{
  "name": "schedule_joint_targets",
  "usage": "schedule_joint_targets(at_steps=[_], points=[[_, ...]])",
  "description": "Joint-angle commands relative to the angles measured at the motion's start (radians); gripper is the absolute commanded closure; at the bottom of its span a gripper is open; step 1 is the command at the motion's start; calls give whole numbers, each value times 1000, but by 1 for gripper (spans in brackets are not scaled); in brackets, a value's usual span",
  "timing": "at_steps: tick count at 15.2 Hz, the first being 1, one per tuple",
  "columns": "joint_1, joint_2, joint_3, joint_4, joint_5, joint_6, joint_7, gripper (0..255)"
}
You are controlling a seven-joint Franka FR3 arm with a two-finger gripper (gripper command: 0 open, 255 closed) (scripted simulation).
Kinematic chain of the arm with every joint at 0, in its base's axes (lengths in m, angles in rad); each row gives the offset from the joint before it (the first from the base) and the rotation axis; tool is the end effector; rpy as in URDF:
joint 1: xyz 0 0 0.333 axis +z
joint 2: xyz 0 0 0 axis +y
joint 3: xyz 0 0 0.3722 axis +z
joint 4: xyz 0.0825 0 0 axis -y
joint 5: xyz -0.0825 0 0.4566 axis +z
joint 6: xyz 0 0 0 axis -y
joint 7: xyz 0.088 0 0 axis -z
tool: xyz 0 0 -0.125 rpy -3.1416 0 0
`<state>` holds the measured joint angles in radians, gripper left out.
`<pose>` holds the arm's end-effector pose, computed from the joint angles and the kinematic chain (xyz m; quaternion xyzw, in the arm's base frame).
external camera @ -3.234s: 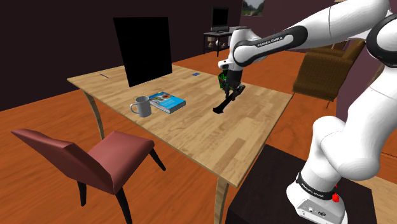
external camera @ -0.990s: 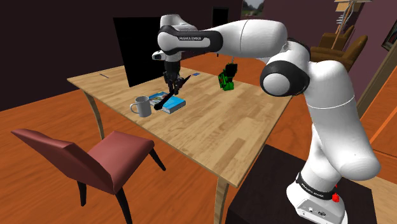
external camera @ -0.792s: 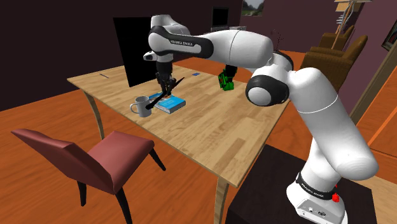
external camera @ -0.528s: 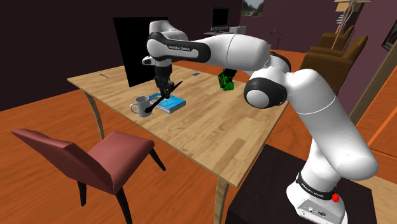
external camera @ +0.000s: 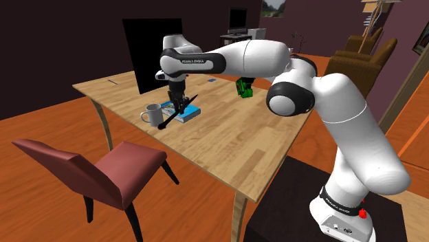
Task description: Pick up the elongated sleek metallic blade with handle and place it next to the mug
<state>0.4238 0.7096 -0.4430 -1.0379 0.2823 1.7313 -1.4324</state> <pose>0.8412 0.1373 0.4683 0.7399 0.6725 0.0139 0.0135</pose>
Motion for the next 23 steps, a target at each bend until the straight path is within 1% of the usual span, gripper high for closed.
schedule_joint_targets(at_steps=[1,9,18,23], points=[[7,-5,0,-38,0,32,-3,255],[23,1,3,-139,6,136,-14,255],[30,28,12,-218,20,238,-26,255],[30,28,12,-218,20,238,-26,255]])
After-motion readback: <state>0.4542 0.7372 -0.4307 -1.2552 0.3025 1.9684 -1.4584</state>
